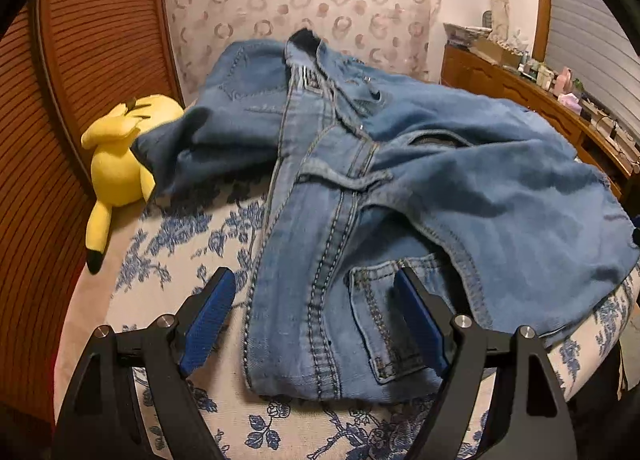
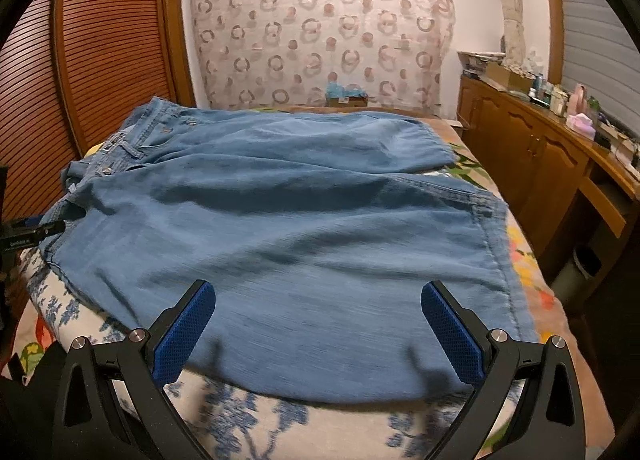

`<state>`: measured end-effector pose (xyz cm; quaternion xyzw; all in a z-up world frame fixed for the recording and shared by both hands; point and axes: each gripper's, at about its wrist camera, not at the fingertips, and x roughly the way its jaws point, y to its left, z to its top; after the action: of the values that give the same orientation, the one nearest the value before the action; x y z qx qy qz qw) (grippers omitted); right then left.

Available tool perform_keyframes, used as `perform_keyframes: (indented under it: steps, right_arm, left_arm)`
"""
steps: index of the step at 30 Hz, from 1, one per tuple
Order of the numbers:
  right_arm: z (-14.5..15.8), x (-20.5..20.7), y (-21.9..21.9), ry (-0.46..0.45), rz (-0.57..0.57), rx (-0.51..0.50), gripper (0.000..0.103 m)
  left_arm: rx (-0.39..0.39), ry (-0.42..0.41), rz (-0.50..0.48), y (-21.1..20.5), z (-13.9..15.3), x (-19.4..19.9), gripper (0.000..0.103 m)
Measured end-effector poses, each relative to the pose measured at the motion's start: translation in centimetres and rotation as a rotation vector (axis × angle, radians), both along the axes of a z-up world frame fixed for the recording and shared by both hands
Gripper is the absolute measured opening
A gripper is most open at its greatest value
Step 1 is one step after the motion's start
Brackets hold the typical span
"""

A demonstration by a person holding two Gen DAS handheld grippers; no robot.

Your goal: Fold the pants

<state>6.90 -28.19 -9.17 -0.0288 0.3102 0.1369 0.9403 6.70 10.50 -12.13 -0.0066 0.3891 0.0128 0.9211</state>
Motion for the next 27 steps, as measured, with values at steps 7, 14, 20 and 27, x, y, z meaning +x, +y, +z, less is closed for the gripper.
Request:
perform_keyframes:
  steps: [7, 14, 20, 27]
  right_arm:
    - [0.7, -1.2, -1.1, 0.009, -0.049, -0.022, 0.103]
    - [1.0, -2.0, -1.6, 0.043, -0.081, -0.038, 0.103]
    - [1.7, -2.6, -1.8, 0.065, -0.142, -0.047, 0.098]
    - [2.0, -2.9, -1.2, 0.096, -0.158, -0.003, 0.086]
  left_arm:
    - [-0.044, -0.002, 0.009, 0.4, -0.5, -0.1, 0.083]
    - [-0.064, -0.013, 0.018, 0.6, -0.7, -0.2, 0.084]
    - [-0.066, -0.021, 0.018, 0.8, -0.8, -0.3, 0.085]
    - [-0.064, -0.029, 0.021, 0.7, -0.9, -0.4, 0.085]
